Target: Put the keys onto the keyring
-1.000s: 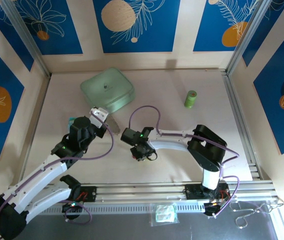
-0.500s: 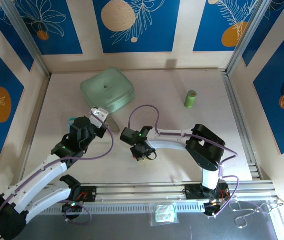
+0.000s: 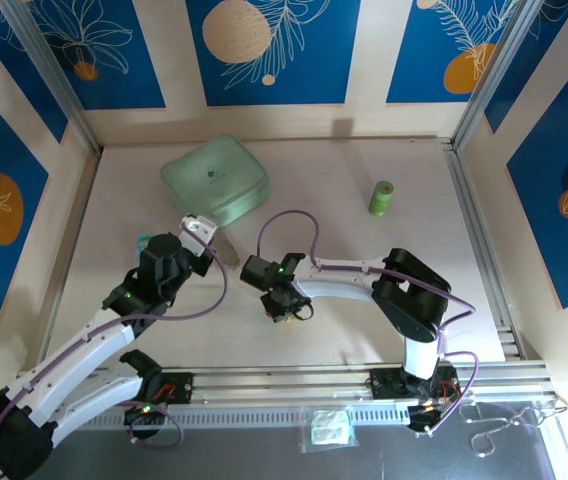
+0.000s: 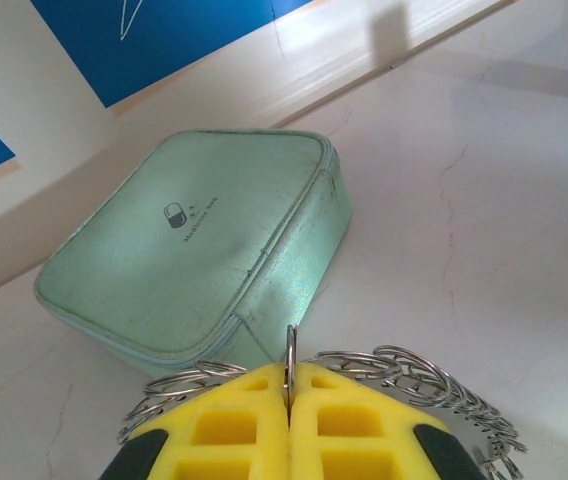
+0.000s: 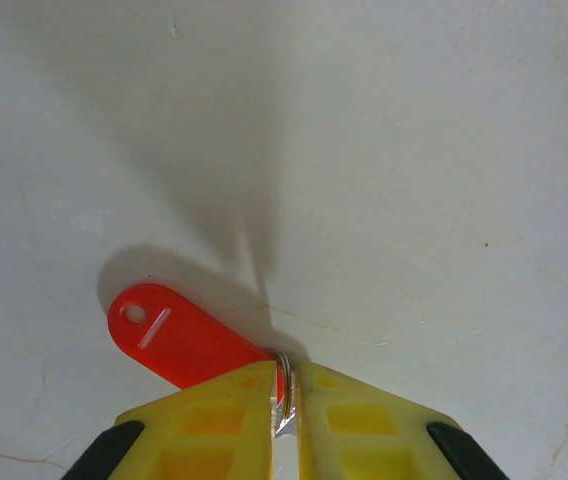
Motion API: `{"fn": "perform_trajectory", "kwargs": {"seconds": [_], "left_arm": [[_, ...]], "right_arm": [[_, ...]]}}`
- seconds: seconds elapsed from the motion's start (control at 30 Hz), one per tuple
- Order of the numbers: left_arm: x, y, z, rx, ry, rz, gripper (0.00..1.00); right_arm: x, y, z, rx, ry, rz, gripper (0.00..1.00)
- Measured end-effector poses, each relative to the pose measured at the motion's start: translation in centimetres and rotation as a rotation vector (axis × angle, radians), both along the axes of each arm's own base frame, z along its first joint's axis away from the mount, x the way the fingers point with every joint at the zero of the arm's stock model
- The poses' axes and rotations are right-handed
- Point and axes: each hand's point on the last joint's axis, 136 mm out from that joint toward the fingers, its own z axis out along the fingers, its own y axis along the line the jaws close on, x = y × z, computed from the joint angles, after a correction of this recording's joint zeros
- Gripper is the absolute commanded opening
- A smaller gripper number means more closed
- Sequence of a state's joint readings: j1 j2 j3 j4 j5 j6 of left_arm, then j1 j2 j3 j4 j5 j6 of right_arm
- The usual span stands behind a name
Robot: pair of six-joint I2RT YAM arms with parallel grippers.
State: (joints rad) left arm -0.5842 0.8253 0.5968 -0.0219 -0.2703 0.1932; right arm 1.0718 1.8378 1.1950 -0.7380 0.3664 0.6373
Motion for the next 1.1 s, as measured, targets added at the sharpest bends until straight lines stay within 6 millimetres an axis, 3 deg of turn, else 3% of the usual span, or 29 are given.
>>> {"fn": "perform_trajectory", "kwargs": {"seconds": [0.7, 0.93, 1.1], "left_arm": [[0.0, 0.0, 0.0, 0.0, 0.0, 0.0, 0.0], [0.0, 0.0, -0.02, 0.001, 0.0, 0.0, 0.0], [0.0, 0.0, -0.02, 0.002, 0.0, -0.001, 0.0]], "right_arm": [[-0.1, 0.3, -0.21, 0.004, 0.015, 0.001, 0.12], [-0.08, 0.33, -0.12, 0.003, 0.015, 0.001, 0.02], [0.0, 0.2, 0.14, -0.001, 0.004, 0.002, 0.0]]}}
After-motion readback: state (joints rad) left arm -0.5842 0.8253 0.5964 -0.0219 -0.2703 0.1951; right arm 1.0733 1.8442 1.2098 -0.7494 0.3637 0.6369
